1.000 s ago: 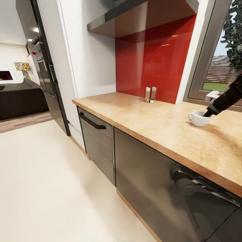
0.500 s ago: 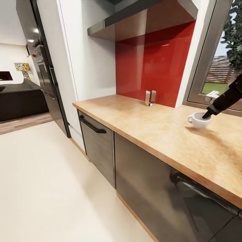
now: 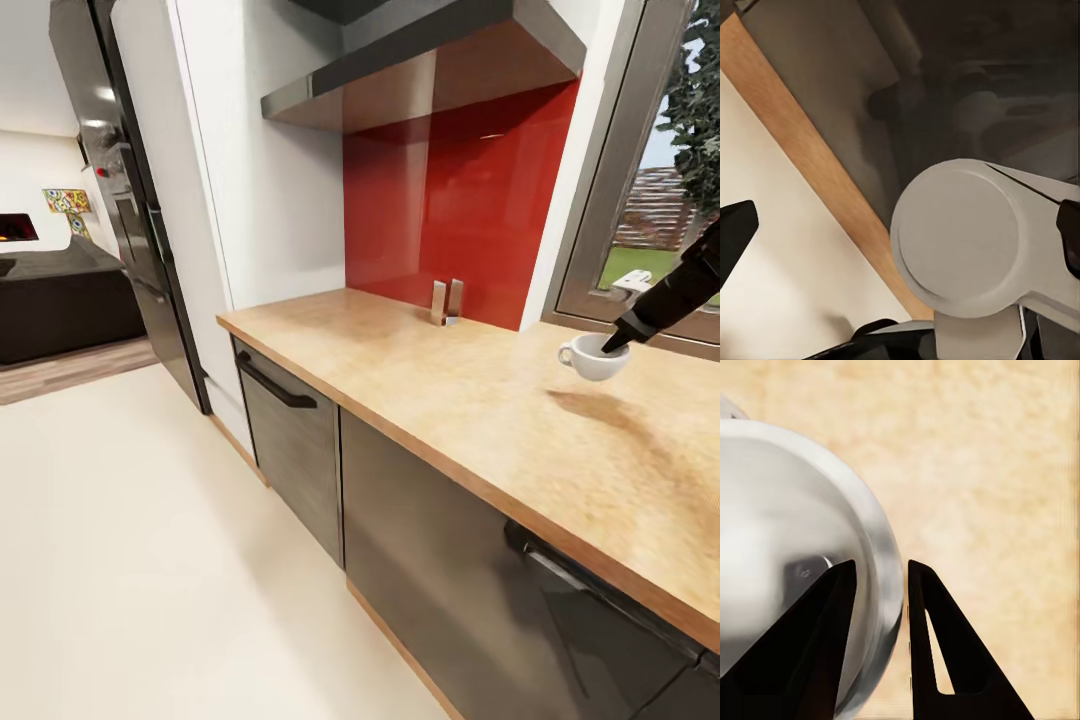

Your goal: Set up a coffee station on the kitchen countertop: keep the coffee maker on the countertop, move the bottle of coffee from the kitchen shelf to the counter next to the coffee maker, place a paper coffee filter on top of the coffee maker, put the saucer next to the coffee maker with the coffee cup on the saucer, and place the electric kettle next to the coffee maker.

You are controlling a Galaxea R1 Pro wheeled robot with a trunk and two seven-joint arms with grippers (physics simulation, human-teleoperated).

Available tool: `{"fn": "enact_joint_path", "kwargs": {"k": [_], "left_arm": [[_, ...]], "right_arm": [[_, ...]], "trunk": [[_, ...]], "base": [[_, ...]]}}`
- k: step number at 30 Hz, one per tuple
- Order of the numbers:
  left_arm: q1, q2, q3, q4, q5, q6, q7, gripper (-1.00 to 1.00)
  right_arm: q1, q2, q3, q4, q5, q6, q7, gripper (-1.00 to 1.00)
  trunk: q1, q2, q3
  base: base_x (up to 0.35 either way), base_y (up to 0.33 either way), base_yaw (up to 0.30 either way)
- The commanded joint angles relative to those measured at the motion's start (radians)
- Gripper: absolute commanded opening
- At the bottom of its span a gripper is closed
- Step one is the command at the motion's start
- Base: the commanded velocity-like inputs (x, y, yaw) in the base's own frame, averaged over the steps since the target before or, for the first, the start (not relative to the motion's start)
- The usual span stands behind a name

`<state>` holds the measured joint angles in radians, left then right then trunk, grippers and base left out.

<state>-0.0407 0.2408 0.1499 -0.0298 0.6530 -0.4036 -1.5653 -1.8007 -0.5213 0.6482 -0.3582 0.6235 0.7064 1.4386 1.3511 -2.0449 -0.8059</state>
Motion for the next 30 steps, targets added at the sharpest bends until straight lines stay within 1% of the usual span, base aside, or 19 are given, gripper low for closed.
{"fn": "enact_joint_path", "kwargs": {"k": [1,7,23,30], "left_arm": [[-0.001,0.0,0.008,0.001,-0.006,-0.008,-0.002,1.0],[-0.001,0.0,0.007,0.001,-0.005,-0.008,-0.002,1.0],[-0.001,0.0,0.008,0.002,-0.005,-0.007,-0.002,1.0],[-0.001,0.001,0.008,0.002,-0.005,-0.008,-0.002,1.0]], "right_arm": [[0.0,-0.001,-0.001,-0.002,0.007,0.01,0.007,-1.0],[0.0,-0.001,-0.001,-0.002,0.007,0.009,0.009,-1.0],[0.0,-0.001,-0.001,-0.002,0.007,0.01,0.01,-1.0],[0.0,-0.001,-0.001,-0.002,0.007,0.01,0.01,-1.0]], "trunk": [[-0.004,0.007,0.002],[-0.027,0.049,0.021],[-0.027,0.049,0.021],[-0.027,0.049,0.025]], "base": [[0.0,0.0,0.0],[0.0,0.0,0.0],[0.0,0.0,-0.003],[0.0,0.0,-0.163]]}}
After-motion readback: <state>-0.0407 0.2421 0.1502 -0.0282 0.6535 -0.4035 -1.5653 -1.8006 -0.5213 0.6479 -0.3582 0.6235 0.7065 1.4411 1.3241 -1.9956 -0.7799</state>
